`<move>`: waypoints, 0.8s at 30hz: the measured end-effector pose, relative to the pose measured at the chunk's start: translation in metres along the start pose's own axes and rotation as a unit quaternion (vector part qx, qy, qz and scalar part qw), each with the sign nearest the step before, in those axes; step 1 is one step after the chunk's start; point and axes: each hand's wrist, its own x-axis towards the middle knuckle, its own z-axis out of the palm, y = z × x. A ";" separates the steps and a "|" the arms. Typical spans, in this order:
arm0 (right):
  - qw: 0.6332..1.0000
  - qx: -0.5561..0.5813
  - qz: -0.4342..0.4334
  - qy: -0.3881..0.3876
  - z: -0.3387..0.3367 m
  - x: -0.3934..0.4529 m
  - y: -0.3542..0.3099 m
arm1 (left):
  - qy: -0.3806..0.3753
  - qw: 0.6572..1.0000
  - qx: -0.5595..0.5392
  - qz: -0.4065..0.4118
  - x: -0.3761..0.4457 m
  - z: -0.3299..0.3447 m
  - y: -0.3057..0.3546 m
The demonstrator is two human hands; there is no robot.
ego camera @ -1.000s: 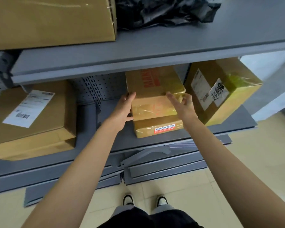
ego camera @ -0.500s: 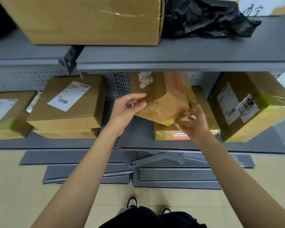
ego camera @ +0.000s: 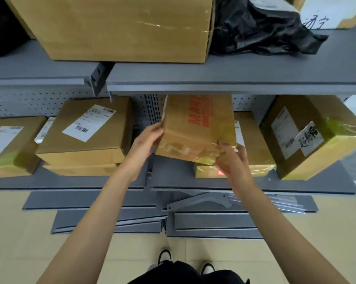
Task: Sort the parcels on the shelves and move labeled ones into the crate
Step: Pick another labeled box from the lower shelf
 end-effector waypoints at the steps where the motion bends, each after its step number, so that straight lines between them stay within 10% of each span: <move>1: 0.999 -0.038 -0.034 0.011 0.005 -0.004 -0.005 | -0.008 0.999 -0.031 -0.019 0.001 -0.004 -0.003; 9: 0.892 -0.328 -0.302 0.069 0.012 -0.035 -0.023 | -0.030 0.994 -0.059 -0.083 0.009 0.019 -0.027; 24: 0.863 -0.376 -0.335 0.030 0.014 -0.077 0.017 | 0.008 0.986 -0.107 -0.124 0.002 0.007 -0.038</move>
